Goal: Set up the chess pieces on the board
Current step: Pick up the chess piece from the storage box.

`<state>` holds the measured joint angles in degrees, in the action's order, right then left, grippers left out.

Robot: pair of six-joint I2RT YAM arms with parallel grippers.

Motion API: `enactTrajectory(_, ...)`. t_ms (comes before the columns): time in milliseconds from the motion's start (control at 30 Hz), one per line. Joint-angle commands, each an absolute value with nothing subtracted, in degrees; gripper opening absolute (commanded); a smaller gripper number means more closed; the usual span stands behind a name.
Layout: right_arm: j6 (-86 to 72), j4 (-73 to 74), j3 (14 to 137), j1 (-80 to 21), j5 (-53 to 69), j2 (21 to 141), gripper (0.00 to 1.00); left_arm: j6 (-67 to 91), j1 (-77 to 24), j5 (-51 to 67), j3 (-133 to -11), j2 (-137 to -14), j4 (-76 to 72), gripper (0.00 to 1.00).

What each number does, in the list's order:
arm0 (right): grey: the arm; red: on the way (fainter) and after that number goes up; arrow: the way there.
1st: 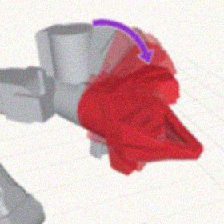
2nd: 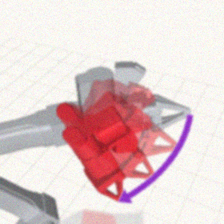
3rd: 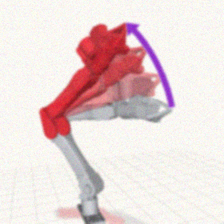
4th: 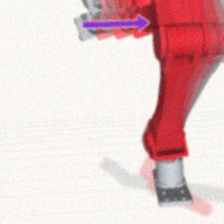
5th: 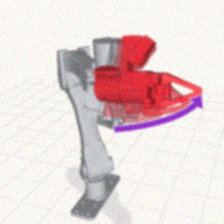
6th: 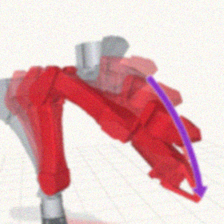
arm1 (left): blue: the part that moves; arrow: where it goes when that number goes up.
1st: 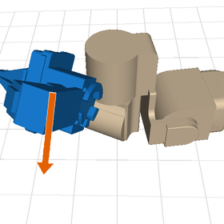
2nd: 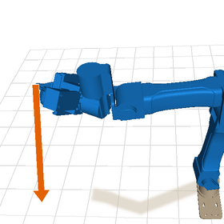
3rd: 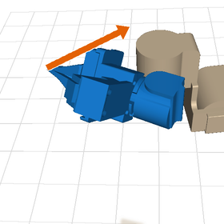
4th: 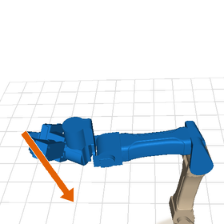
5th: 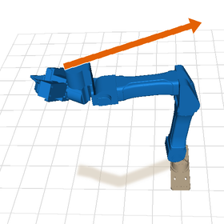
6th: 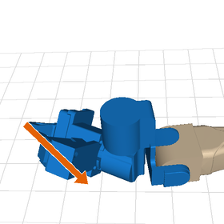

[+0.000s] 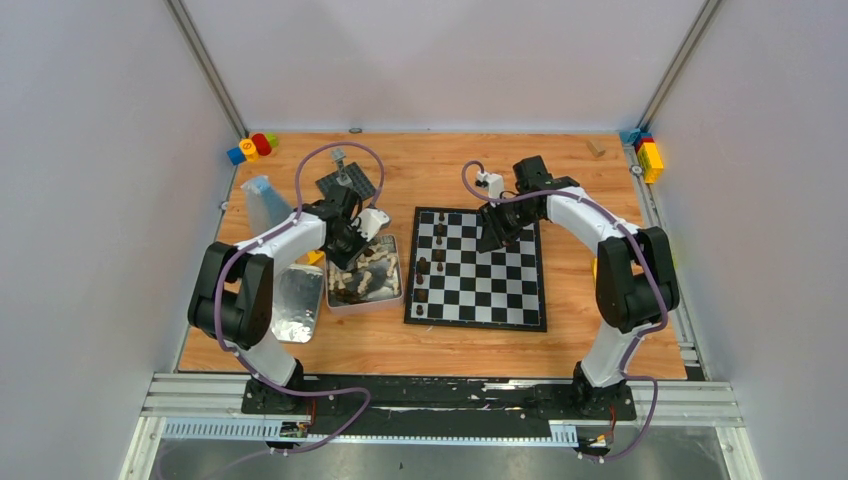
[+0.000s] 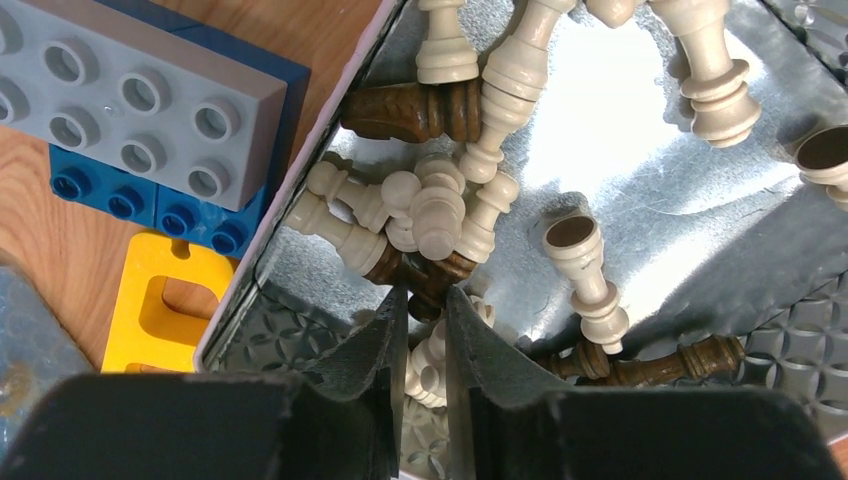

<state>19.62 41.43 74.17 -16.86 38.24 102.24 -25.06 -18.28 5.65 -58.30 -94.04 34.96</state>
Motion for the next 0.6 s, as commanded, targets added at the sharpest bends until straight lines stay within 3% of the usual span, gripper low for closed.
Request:
enactTrajectory(0,20.85,41.57,75.68,-17.38,40.03,102.4,0.22,-25.84,-18.17,7.65,-57.86,-90.99,34.7,0.23)
enactTrajectory(200,20.83,41.75,75.89,-17.43,40.0,102.35,0.22,-25.67,-18.19,9.76,-57.57,-87.38,35.75,0.11)
enactTrajectory(433,20.48,42.68,78.12,-17.57,41.33,101.26,0.22,-27.01,-18.21,11.41,-58.29,-82.85,40.41,0.04)
enactTrajectory(567,20.1,43.74,82.08,-17.66,47.96,100.07,0.22,-27.77,-18.18,16.43,-60.95,-80.1,44.98,0.01)
